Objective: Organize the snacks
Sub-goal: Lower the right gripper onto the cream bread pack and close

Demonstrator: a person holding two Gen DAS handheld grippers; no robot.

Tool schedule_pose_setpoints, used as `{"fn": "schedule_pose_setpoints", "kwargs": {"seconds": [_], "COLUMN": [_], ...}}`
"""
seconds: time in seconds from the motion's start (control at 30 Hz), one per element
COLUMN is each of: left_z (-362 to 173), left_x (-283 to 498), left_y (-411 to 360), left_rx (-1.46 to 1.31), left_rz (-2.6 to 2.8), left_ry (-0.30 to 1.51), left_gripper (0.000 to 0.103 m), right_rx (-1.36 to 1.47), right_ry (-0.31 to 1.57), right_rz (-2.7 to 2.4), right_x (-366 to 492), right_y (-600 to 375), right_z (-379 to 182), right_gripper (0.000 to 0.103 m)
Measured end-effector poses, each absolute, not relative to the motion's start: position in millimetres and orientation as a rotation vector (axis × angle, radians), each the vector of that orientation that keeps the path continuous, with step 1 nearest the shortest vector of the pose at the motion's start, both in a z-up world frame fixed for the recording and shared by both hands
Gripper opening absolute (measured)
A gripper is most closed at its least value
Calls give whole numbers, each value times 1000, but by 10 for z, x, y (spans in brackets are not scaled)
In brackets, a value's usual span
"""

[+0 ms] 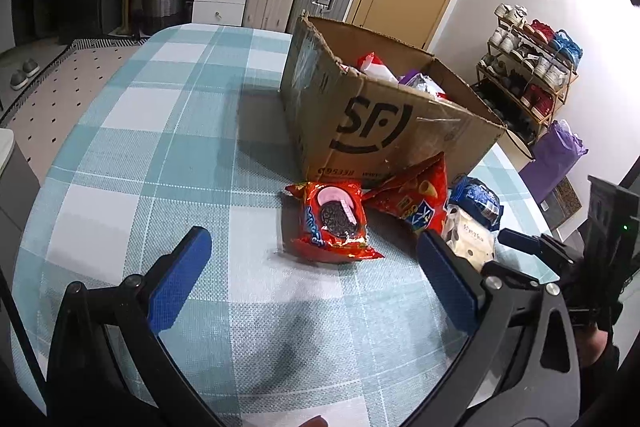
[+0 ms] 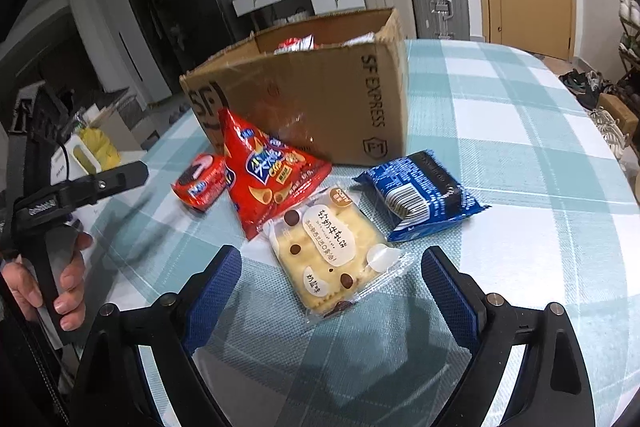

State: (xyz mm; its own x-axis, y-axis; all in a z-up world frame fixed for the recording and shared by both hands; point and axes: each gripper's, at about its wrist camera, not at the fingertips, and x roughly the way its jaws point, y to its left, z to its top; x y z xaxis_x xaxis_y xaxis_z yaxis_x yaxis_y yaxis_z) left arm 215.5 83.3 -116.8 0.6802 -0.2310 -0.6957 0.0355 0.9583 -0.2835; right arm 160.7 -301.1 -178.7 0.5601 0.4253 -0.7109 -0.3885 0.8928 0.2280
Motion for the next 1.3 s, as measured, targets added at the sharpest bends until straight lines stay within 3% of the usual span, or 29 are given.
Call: {"fn": "schedule_pose_setpoints", "kwargs": {"seconds": [0.53,0.67,0.7,1.3], "left_z": [-1321,-1346,-1353,-1278], "left_x": [2290,2297,2306,2233], "left_y": [992,1013,1017,943], "left_rx": [-306,-316,-318,-292], "left_rz": [-159,-155,-153,-153], "left_ry": [832,838,840,843], "left_gripper": [102,102,102,102], "right_rx": [-163,-228,-232,-82], "right_ry": [927,910,903,869], "right_rz": [491,496,500,520], "right_x": [1912,1912,1897,1728], "right_y": [-2701,-2634,-2625,-2817], "right_z": [-1919,-1917,-1909,-1758], "right_gripper": [90,62,60,60]}}
